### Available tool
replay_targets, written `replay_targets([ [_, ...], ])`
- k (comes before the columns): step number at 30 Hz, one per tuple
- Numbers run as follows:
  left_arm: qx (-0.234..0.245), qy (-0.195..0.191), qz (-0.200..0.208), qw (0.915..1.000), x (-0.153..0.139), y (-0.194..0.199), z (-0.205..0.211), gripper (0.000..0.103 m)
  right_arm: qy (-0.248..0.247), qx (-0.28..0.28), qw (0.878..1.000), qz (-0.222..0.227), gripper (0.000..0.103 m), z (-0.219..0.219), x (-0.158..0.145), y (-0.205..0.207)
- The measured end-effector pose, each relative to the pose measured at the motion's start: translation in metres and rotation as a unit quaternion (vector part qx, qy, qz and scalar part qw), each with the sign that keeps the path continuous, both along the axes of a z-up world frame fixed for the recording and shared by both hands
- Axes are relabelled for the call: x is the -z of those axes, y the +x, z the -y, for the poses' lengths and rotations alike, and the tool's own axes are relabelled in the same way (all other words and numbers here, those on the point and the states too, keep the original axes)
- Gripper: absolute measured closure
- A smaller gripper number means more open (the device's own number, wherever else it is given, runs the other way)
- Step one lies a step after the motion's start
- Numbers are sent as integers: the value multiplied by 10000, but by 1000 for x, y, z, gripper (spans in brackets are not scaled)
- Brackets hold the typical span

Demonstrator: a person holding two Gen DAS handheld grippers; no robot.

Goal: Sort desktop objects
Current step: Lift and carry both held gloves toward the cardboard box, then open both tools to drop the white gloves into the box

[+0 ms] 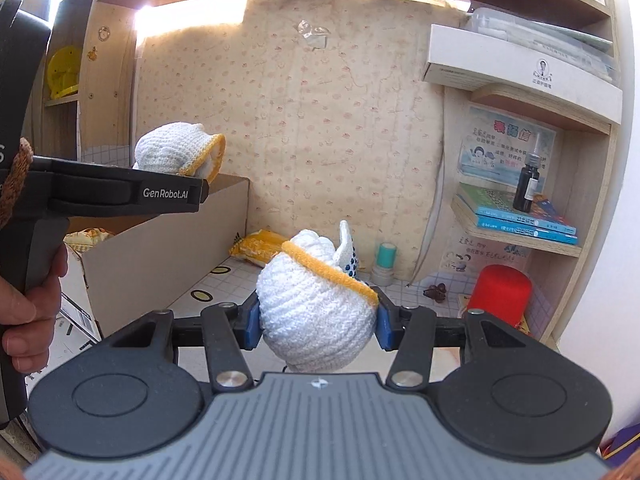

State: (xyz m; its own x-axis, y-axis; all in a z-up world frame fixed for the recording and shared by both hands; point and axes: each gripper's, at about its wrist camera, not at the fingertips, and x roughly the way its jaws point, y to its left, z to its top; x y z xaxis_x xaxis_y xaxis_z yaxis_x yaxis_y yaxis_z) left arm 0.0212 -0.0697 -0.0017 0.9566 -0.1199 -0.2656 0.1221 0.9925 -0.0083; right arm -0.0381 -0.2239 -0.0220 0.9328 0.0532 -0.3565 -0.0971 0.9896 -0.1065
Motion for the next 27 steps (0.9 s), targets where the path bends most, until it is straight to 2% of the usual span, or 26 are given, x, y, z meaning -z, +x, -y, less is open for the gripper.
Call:
replay_targets([
  [12,-500,-130,83,9986,-5,-16,-59,56,-115,-431,9989,125,52,-44,-18,13],
  [27,-967,-284,-26,9949,0,-12,-115,56,-282,-925,9952,132,52,-106,-29,45],
])
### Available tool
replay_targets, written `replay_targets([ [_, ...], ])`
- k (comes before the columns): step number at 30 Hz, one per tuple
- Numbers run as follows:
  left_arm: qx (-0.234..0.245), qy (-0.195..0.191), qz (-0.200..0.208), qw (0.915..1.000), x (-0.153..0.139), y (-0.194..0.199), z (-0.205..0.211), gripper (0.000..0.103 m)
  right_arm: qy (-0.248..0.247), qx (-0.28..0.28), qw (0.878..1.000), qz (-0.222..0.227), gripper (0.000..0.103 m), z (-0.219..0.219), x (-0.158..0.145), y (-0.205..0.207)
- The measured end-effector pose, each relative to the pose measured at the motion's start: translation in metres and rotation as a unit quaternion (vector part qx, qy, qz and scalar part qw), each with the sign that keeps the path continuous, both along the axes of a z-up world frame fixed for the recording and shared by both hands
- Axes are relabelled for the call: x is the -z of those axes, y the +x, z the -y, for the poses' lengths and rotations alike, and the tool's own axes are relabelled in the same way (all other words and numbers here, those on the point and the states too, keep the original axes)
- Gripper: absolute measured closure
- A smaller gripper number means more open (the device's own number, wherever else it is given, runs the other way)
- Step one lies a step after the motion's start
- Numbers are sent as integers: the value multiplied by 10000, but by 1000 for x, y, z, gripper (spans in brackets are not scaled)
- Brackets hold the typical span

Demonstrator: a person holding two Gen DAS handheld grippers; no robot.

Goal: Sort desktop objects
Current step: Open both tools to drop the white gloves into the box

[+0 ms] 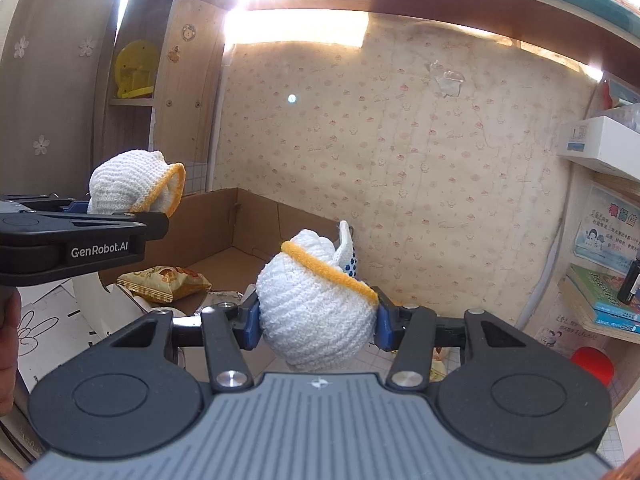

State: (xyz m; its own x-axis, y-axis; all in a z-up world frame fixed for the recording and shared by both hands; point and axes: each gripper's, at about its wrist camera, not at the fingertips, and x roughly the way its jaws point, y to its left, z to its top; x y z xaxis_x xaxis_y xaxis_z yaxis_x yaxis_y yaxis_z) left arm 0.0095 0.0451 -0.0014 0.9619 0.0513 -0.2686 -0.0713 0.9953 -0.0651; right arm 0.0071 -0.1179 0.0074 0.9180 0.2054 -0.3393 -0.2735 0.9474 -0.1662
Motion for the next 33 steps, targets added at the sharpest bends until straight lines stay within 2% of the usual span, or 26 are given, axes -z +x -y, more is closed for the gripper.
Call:
replay_targets([
  [12,-356,-94,-154,9992,10,10,-38,56,-29,-343,9994,-48,51,-34,-3,22],
  [33,-285,-15,-465,9985,22,65,-48,54,29,-749,9964,-389,51,-71,4,94],
])
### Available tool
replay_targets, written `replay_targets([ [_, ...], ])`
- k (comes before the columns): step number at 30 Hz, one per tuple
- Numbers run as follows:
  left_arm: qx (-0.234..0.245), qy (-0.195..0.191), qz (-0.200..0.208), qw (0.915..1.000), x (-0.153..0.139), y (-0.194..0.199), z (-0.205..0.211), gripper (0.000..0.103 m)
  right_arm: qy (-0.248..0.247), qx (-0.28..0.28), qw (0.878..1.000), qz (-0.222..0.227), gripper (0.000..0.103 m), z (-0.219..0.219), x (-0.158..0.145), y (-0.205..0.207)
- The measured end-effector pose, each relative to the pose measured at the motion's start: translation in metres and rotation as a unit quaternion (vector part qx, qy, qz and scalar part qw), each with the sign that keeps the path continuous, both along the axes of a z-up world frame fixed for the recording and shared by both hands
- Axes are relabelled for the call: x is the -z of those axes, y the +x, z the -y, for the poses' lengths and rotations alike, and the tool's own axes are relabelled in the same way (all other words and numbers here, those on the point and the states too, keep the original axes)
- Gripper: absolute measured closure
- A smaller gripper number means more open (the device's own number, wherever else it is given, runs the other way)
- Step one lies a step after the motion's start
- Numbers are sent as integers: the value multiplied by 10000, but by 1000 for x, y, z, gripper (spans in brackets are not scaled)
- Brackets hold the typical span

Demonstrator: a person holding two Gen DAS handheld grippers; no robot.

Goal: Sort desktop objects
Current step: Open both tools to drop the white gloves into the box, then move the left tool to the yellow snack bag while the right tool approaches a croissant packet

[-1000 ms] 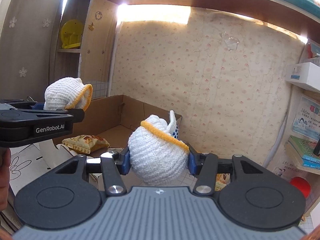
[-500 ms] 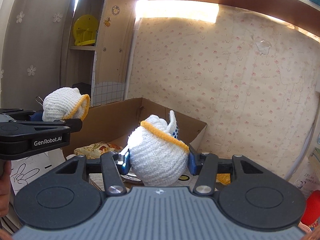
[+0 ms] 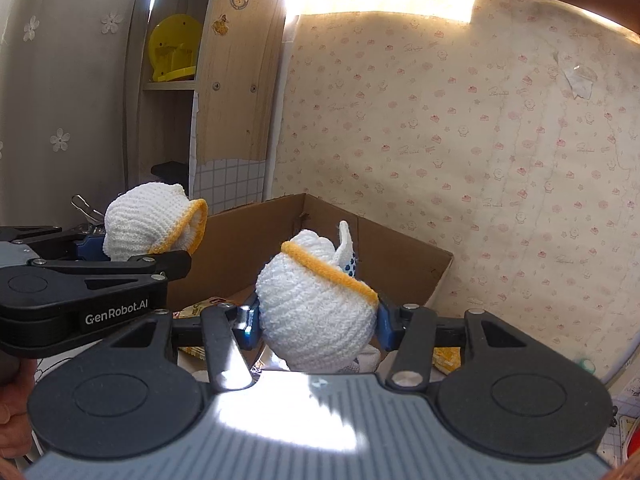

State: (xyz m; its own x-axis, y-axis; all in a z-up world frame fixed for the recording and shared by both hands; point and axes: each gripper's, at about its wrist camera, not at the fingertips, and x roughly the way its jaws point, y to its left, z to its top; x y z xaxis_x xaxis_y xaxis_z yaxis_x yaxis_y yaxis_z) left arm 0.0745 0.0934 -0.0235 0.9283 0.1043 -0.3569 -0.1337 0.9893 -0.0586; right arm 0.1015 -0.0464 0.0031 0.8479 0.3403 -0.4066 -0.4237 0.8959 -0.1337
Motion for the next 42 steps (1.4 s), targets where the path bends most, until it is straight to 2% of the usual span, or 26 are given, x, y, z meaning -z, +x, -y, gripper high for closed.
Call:
replay_targets([
  [13,-131,-69,-194,9997,6,22,-4,49,48,-11,9998,-202,49,-5,12,24],
  [17,-127,-123,-257,9995,6,25,-4,45,194,96,9997,-93,32,3,10,23],
  [20,-77,-118,-271,9995,5,26,-1,42,245,113,9996,-82,30,9,7,22],
  [28,-30,-132,-262,9996,3,24,8,31,332,228,9991,121,28,25,-3,8],
  [30,-19,-133,-237,9996,2,23,10,22,359,288,9988,161,28,31,-5,4],
  [31,-25,-138,-217,9997,1,21,11,21,377,311,9986,179,28,35,-6,3],
  [36,137,-184,-93,9997,-3,9,23,21,416,392,9979,310,26,51,-7,-16],
  [42,603,-254,88,9978,-7,-8,56,21,351,799,9952,438,20,84,2,-46],
])
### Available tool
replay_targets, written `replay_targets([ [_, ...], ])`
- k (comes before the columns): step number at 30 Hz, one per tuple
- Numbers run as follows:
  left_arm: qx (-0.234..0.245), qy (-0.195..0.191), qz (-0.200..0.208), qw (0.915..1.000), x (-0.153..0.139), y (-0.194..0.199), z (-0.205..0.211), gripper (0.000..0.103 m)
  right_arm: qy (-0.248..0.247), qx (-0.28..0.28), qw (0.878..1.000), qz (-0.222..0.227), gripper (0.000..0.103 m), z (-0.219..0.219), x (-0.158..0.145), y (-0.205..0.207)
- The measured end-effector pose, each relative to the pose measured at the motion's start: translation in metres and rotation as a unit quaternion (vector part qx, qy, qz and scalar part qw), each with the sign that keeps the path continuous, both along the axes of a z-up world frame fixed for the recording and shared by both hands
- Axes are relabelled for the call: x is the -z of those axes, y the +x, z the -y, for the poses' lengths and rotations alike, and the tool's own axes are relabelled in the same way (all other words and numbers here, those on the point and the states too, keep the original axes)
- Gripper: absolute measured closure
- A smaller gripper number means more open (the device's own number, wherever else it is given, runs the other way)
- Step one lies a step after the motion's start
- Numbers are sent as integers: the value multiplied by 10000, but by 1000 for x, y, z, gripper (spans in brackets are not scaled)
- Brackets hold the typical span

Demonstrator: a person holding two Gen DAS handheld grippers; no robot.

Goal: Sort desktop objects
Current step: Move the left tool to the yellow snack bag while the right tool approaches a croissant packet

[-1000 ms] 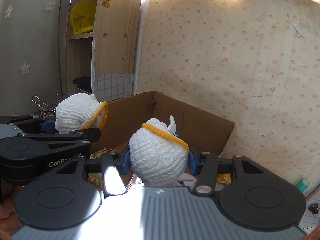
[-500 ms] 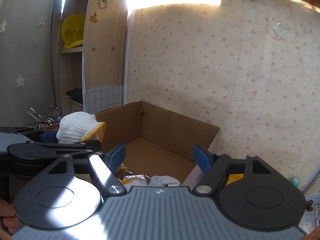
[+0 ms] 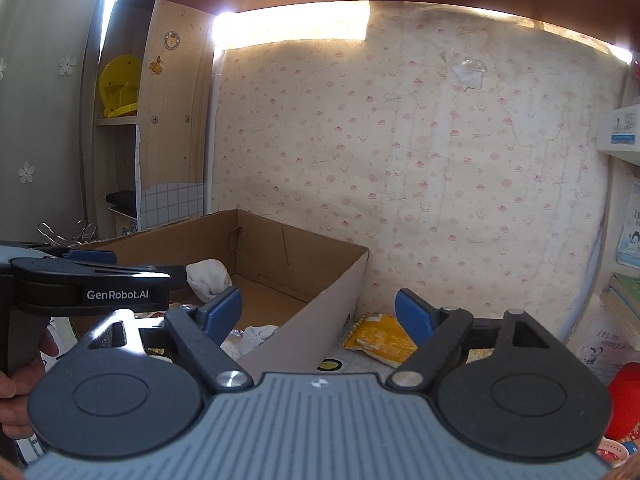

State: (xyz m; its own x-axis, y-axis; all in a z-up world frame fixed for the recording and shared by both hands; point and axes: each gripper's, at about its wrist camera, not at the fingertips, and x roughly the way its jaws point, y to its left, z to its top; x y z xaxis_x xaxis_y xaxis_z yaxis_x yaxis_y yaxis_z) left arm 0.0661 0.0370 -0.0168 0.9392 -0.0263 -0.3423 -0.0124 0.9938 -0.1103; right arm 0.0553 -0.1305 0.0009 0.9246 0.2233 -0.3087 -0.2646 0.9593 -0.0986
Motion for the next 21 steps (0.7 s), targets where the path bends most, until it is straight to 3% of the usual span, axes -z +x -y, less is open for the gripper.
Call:
replay_targets([
  [9,747,-28,145,9971,5,-13,58,20,-65,851,9959,-284,19,64,24,-11],
  [21,926,55,136,9956,17,-14,79,20,165,1160,9912,-614,15,106,46,15],
])
